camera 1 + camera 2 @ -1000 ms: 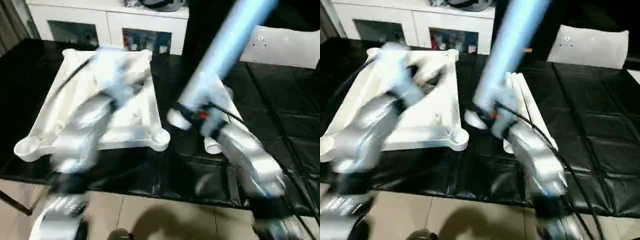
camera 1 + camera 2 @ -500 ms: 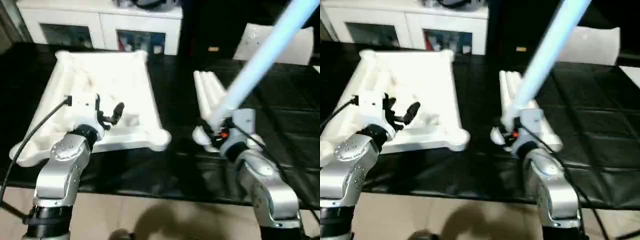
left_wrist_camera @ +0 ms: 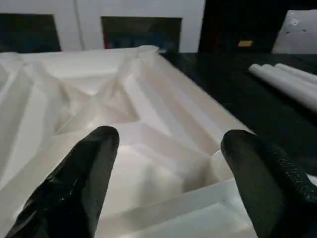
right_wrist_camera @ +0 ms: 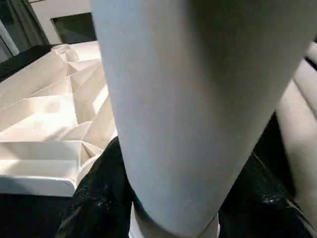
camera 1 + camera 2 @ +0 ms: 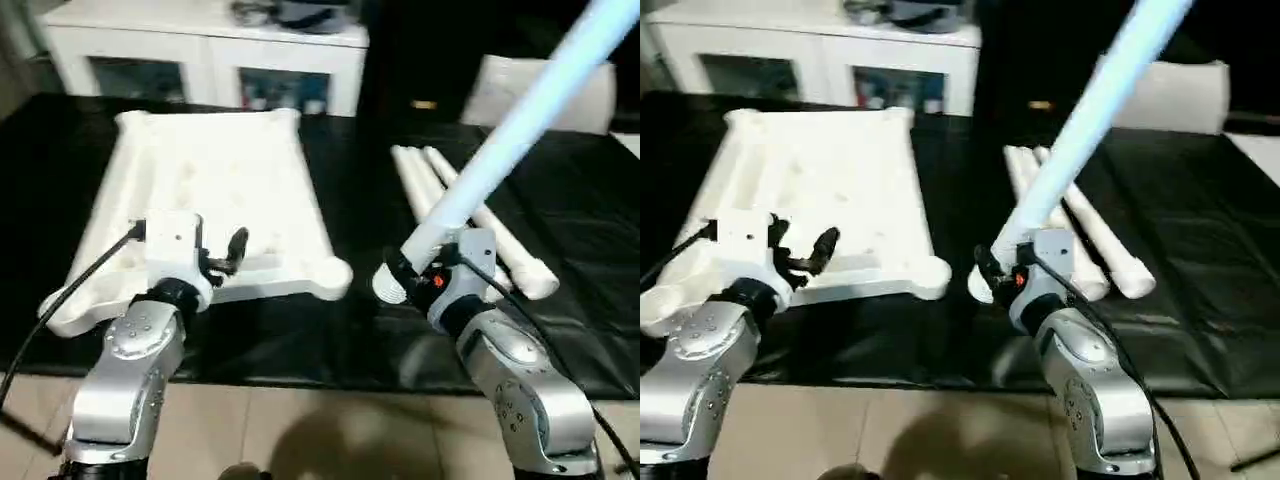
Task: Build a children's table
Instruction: Pick table leg
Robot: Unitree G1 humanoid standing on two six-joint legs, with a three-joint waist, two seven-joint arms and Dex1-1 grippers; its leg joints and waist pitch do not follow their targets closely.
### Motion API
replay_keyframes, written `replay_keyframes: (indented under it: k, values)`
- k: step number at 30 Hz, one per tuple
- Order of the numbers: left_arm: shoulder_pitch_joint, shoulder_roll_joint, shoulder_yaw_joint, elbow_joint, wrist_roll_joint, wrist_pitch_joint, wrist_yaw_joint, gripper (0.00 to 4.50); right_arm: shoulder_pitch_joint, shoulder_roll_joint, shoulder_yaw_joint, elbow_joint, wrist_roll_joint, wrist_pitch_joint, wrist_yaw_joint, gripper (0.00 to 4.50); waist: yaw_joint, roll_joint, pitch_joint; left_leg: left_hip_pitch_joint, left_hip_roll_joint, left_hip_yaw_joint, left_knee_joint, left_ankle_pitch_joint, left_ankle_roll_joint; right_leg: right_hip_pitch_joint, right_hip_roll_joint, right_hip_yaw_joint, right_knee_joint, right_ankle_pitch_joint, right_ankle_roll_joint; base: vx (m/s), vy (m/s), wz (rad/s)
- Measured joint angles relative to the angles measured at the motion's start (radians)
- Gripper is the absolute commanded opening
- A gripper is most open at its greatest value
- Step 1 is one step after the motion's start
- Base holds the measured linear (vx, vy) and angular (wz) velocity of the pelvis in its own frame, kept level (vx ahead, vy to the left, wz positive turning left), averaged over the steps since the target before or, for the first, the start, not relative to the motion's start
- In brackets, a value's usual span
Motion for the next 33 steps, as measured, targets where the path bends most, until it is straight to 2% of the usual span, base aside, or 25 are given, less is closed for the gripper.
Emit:
replay_keyframes:
  k: [3,8,9,10,11,12,13,14,15,16,17,18,19,20,21,22,23,24,26,27,28,30,31,32,33]
  values:
    - [0.001,0.0,0.005,-0.003,-0.001,0.0,0.0,3.8,0.0,-0.01,0.002,-0.018,-0.006,-0.004,-0.001,1.9,-0.002,0.0,0.0,-0.001,0.003,0.0,-0.002,0.006,-0.008,-0.005,0.002,0.0,0.005,0.002,-0.001,0.0,0.0,0.0]
    - [0.004,0.004,0.011,-0.008,-0.004,0.0,-0.001,3.8,0.016,-0.018,0.0,-0.025,-0.022,-0.011,-0.004,1.9,0.004,-0.004,-0.003,-0.003,0.005,0.003,-0.002,0.011,-0.003,-0.007,0.003,0.001,0.006,0.018,-0.002,0.0,0.0,0.0]
    - [0.005,0.003,0.012,-0.008,-0.005,0.002,-0.001,3.8,0.019,-0.016,0.0,-0.025,-0.013,-0.003,-0.003,1.9,0.007,-0.004,-0.003,0.0,0.011,0.017,-0.001,0.015,0.002,-0.018,0.006,0.011,0.006,0.017,0.001,0.0,0.0,0.0]
    - [0.007,0.003,0.014,-0.008,-0.003,0.003,-0.001,3.8,0.018,-0.016,0.0,-0.025,-0.002,-0.001,0.0,1.9,0.022,-0.009,-0.007,0.001,0.017,0.036,0.001,0.008,0.001,-0.021,0.017,0.037,0.006,0.019,0.003,0.067,0.041,-0.38]
    - [0.007,0.002,0.014,-0.008,-0.002,0.003,-0.001,3.8,0.016,-0.017,0.0,-0.026,0.001,-0.001,0.002,1.9,0.036,-0.009,-0.007,-0.001,0.017,0.045,0.005,0.001,0.004,-0.024,0.021,0.055,0.005,0.021,0.009,0.091,0.085,-0.58]
    - [0.004,-0.004,0.011,-0.008,-0.002,0.003,-0.002,3.8,0.017,-0.022,-0.003,-0.026,0.001,-0.001,0.003,1.9,0.052,-0.009,-0.007,0.001,0.013,0.048,0.023,-0.018,0.01,-0.025,0.029,0.083,0.004,0.023,0.018,0.091,0.085,-0.58]
    - [0.003,-0.006,0.008,-0.009,-0.002,0.002,-0.002,3.8,0.016,-0.027,-0.004,-0.026,0.001,-0.001,0.003,1.9,0.064,-0.008,-0.008,0.0,0.004,0.034,0.048,-0.034,0.027,-0.026,0.036,0.106,0.003,0.026,0.027,0.052,0.153,-0.63]
    - [0.002,-0.008,0.006,-0.009,-0.002,0.003,-0.002,3.8,0.016,-0.032,-0.004,-0.026,-0.002,-0.002,0.003,1.9,0.066,-0.006,-0.009,-0.018,-0.009,-0.012,0.073,-0.047,0.05,-0.025,0.034,0.11,0.001,0.027,0.036,0.05,0.235,-0.46]
    - [-0.001,-0.008,0.002,-0.015,0.0,0.007,0.0,3.8,0.015,-0.04,-0.008,-0.025,-0.008,-0.006,0.002,1.9,0.059,0.009,-0.016,-0.031,-0.017,-0.04,0.09,-0.061,0.033,-0.022,0.03,0.11,-0.001,0.029,0.039,0.05,0.235,-0.46]
    - [0.0,-0.004,0.004,-0.022,0.002,0.012,0.003,3.8,0.015,-0.041,-0.006,-0.024,-0.011,-0.008,0.002,1.9,0.044,0.011,-0.018,-0.028,-0.029,-0.039,0.091,-0.062,0.04,-0.023,0.027,0.1,-0.004,0.027,0.028,0.062,0.262,0.03]
    - [0.002,0.003,0.011,-0.025,0.002,0.023,0.006,3.8,0.009,-0.038,0.002,-0.023,-0.017,-0.01,0.005,1.9,0.023,0.013,-0.017,-0.031,-0.038,-0.037,0.087,-0.06,0.055,-0.033,0.018,0.083,0.013,0.008,-0.021,0.042,0.258,0.1]
    - [0.004,0.005,0.019,-0.026,0.001,0.034,0.009,3.8,0.002,-0.034,0.027,-0.023,-0.021,-0.01,0.012,1.9,0.007,0.016,-0.016,-0.033,-0.042,-0.035,0.084,-0.058,0.068,-0.05,0.014,0.026,0.085,-0.023,-0.059,0.042,0.258,0.1]
    - [0.004,0.004,0.024,-0.027,0.0,0.041,0.01,3.8,0.003,-0.034,0.043,-0.023,-0.024,-0.01,0.016,1.9,0.004,0.02,-0.015,-0.033,-0.048,-0.033,0.077,-0.048,0.067,-0.046,0.024,-0.008,0.109,-0.031,-0.059,-0.01,0.218,0.03]
    - [0.004,0.002,0.025,-0.033,-0.001,0.047,0.012,3.8,0.001,-0.036,0.05,-0.023,-0.026,-0.011,0.019,1.9,0.006,0.014,-0.018,-0.035,-0.053,-0.028,0.071,-0.044,0.071,-0.036,0.035,-0.025,0.105,-0.03,-0.058,-0.023,0.154,0.02]
    - [0.007,-0.004,0.025,-0.038,-0.001,0.053,0.014,3.8,0.0,-0.038,0.051,-0.023,-0.026,-0.011,0.021,1.9,0.008,0.007,-0.021,-0.038,-0.072,-0.022,0.06,-0.038,0.077,-0.011,0.048,-0.036,0.076,-0.042,-0.053,-0.023,0.154,0.02]
    - [0.01,-0.011,0.023,-0.038,-0.001,0.053,0.017,3.8,-0.006,-0.044,0.051,-0.023,-0.026,-0.011,0.022,1.9,0.008,-0.001,-0.023,-0.037,-0.082,-0.014,0.052,-0.035,0.073,-0.001,0.039,-0.031,0.05,-0.048,-0.027,-0.053,0.136,-0.02]
    - [0.015,-0.015,0.021,-0.038,-0.001,0.053,0.019,3.8,-0.005,-0.047,0.049,-0.023,-0.026,-0.011,0.023,1.9,0.005,0.002,-0.02,-0.035,-0.088,-0.01,0.041,-0.027,0.074,0.006,0.031,-0.031,0.04,-0.039,-0.02,-0.078,0.111,0.0]
    - [0.017,-0.022,0.013,-0.038,-0.001,0.046,0.019,3.8,0.001,-0.051,0.047,-0.023,-0.026,-0.011,0.023,1.9,0.007,0.001,-0.018,-0.033,-0.089,-0.006,0.035,-0.023,0.067,0.01,0.027,-0.029,0.028,-0.029,-0.019,-0.078,0.111,0.0]
    - [0.021,-0.029,0.01,-0.038,-0.001,0.037,0.019,3.8,0.003,-0.051,0.046,-0.023,-0.023,-0.011,0.024,1.9,0.006,0.001,-0.014,-0.029,-0.089,-0.006,0.036,-0.023,0.066,0.018,0.026,-0.031,0.02,-0.021,-0.022,-0.081,0.062,0.03]
    - [0.025,-0.035,0.011,-0.039,-0.004,0.037,0.019,3.8,0.003,-0.051,0.043,-0.023,-0.023,-0.011,0.027,1.9,0.002,0.002,-0.01,-0.021,-0.089,-0.006,0.036,-0.025,0.069,0.024,0.026,-0.031,0.017,-0.021,-0.023,-0.08,0.054,0.01]
    - [0.029,-0.037,0.013,-0.039,-0.008,0.037,0.02,3.8,0.003,-0.051,0.043,-0.023,-0.022,-0.011,0.029,1.9,0.0,0.003,-0.008,-0.017,-0.089,-0.006,0.036,-0.027,0.072,0.025,0.026,-0.032,0.014,-0.023,-0.018,-0.075,0.047,0.0]
    - [0.03,-0.034,0.009,-0.039,0.01,0.034,0.028,3.8,0.003,-0.05,0.04,-0.023,-0.017,-0.01,0.032,1.9,-0.006,0.003,-0.003,-0.017,-0.089,-0.006,0.035,-0.027,0.071,0.027,0.026,-0.033,0.009,-0.025,-0.016,-0.075,0.034,0.02]
    - [0.029,-0.035,0.006,-0.039,0.019,0.031,0.034,3.8,0.002,-0.051,0.036,-0.023,-0.009,-0.007,0.033,1.9,-0.011,0.006,0.0,-0.027,-0.104,-0.027,0.027,-0.025,0.069,0.042,0.009,-0.057,0.007,-0.026,-0.017,-0.117,0.027,0.23]
    - [0.025,-0.037,0.001,-0.039,0.023,0.031,0.038,3.8,0.002,-0.053,0.031,-0.023,-0.005,-0.006,0.033,1.9,-0.022,0.007,0.001,-0.031,-0.119,-0.047,0.017,-0.02,0.06,0.042,0.0,-0.076,0.004,-0.032,-0.025,-0.096,0.004,0.52]
    - [0.017,-0.04,-0.008,-0.039,0.026,0.028,0.041,3.8,0.002,-0.058,0.028,-0.023,-0.004,-0.005,0.033,1.9,-0.032,0.007,0.001,-0.032,-0.135,-0.075,0.002,-0.011,0.046,0.043,0.0,-0.084,0.007,-0.04,-0.042,-0.096,0.004,0.52]
